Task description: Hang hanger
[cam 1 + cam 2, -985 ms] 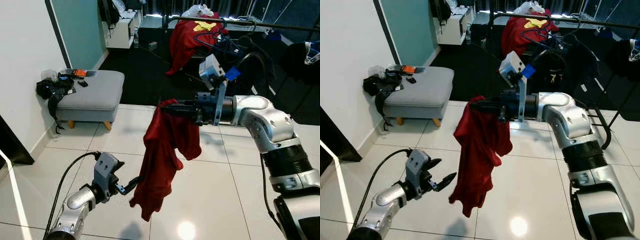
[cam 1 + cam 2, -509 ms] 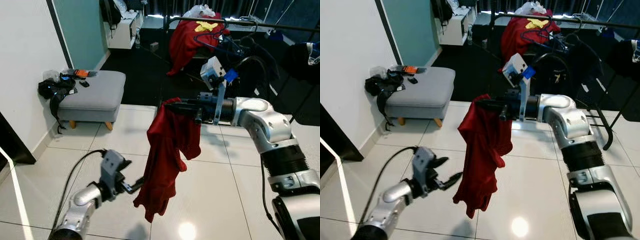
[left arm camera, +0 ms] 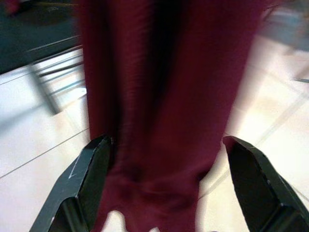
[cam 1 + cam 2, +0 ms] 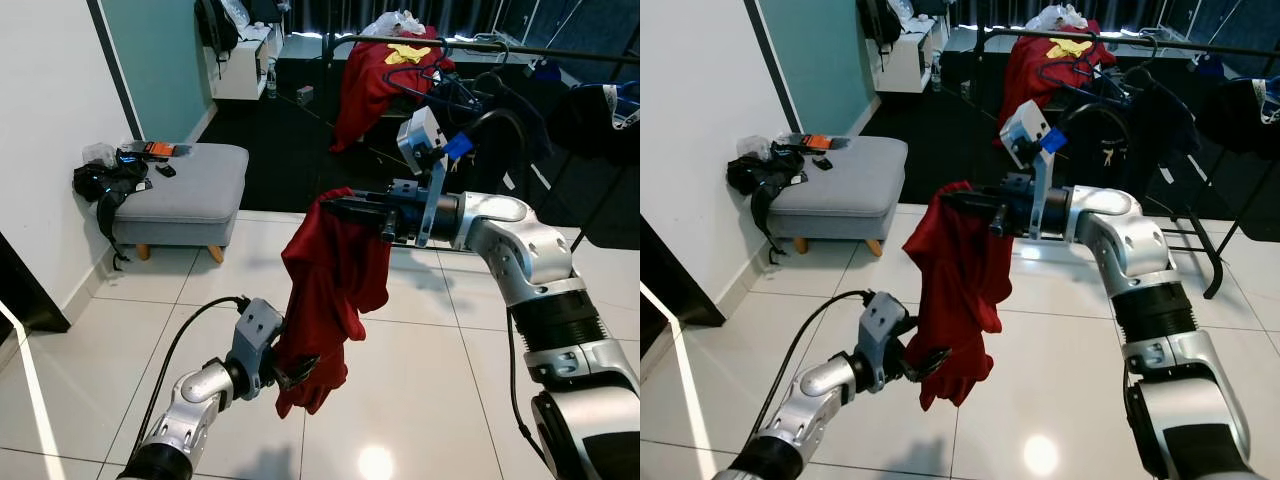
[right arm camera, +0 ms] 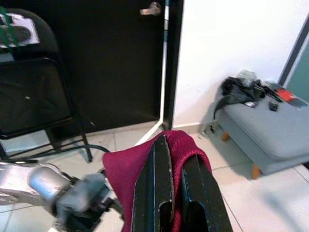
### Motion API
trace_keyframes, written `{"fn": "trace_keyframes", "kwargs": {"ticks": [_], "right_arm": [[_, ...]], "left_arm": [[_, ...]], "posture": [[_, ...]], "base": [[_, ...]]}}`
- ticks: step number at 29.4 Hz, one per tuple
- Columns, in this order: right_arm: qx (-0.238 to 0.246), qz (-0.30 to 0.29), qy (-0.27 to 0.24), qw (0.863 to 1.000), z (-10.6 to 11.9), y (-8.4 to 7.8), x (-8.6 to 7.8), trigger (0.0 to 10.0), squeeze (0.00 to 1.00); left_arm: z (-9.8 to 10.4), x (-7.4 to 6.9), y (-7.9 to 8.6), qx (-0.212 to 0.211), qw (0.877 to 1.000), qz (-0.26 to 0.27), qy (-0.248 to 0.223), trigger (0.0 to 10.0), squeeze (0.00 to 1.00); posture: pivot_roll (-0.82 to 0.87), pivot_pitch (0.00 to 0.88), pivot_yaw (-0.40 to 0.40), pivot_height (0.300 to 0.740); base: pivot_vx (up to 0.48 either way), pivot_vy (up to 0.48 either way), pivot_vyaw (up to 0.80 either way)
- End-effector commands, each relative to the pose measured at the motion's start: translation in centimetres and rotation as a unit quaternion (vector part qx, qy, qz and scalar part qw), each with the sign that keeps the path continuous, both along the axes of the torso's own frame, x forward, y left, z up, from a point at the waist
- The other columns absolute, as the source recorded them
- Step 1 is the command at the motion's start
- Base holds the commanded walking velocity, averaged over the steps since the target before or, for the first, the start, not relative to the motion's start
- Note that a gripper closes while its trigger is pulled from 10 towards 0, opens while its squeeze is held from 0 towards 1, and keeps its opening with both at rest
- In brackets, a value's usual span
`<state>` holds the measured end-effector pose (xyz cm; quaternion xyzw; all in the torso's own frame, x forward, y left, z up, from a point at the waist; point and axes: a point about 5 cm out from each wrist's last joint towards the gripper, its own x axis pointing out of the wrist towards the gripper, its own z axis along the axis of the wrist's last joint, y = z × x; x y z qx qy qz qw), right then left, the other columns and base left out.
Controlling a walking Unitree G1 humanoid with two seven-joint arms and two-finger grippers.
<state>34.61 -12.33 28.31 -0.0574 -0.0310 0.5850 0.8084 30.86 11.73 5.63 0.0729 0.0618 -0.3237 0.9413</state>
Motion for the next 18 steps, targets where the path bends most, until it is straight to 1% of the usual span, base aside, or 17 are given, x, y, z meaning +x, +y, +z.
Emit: {"fn": "trace_keyframes", "kwargs": {"ticks": [1,4,5,6,7,8,10,12,18], "right_arm": [[0.014,0.028,-0.015,0.999,1.1,0.5,-0.6,10.0,0.0],[0.016,0.034,-0.016,0.999,1.2,0.6,-0.8,10.0,0.0],[0.018,0.037,-0.016,0.999,1.3,0.6,-0.8,10.0,0.0],[0.018,0.037,-0.017,0.999,1.3,0.6,-0.9,10.0,0.0],[0.019,0.037,-0.017,0.999,1.3,0.6,-0.9,10.0,0.0],[0.018,0.036,-0.017,0.999,1.3,0.6,-0.9,10.0,0.0],[0.018,0.035,-0.017,0.999,1.2,0.5,-0.9,10.0,0.0],[0.017,0.031,-0.016,0.999,1.1,0.5,-0.8,10.0,0.0],[0.016,0.025,-0.012,0.999,0.9,0.4,-0.7,10.0,0.0]], "left_arm": [[-0.1,0.4,0.0,0.007,1.0,0.025,-0.001,10.0,0.0],[-0.1,0.5,-0.1,0.006,0.999,0.032,0.001,10.0,0.0],[-0.1,0.5,-0.1,0.0,0.999,0.035,0.004,10.0,0.0],[-0.1,0.6,-0.1,-0.004,0.999,0.035,0.005,4.4,0.0],[0.0,0.6,-0.1,-0.006,0.999,0.035,0.006,4.4,0.0],[0.0,0.5,0.0,-0.013,0.999,0.035,0.006,0.0,0.0],[0.0,0.6,0.1,-0.016,0.999,0.036,0.006,0.0,0.0],[0.1,0.5,0.5,-0.027,0.999,0.04,0.005,0.0,0.0],[0.1,0.5,1.1,-0.036,0.998,0.049,0.003,0.0,0.0]], "posture": [[0.05,0.036,0.005,0.74],[0.05,0.038,0.006,0.74],[0.04,0.038,0.006,0.74],[0.04,0.039,0.007,0.74],[0.04,0.039,0.007,0.74],[0.05,0.038,0.006,0.74],[0.05,0.038,0.006,0.74],[0.05,0.038,0.005,0.74],[0.05,0.038,0.004,0.74]], "base": [[0.0,0.0,0.0],[0.0,0.0,0.0],[0.0,0.0,0.0],[0.0,0.0,0.0],[0.0,0.0,0.0],[0.0,0.0,0.0],[0.0,0.0,0.0],[0.0,0.0,0.0],[0.0,0.0,0.0]]}}
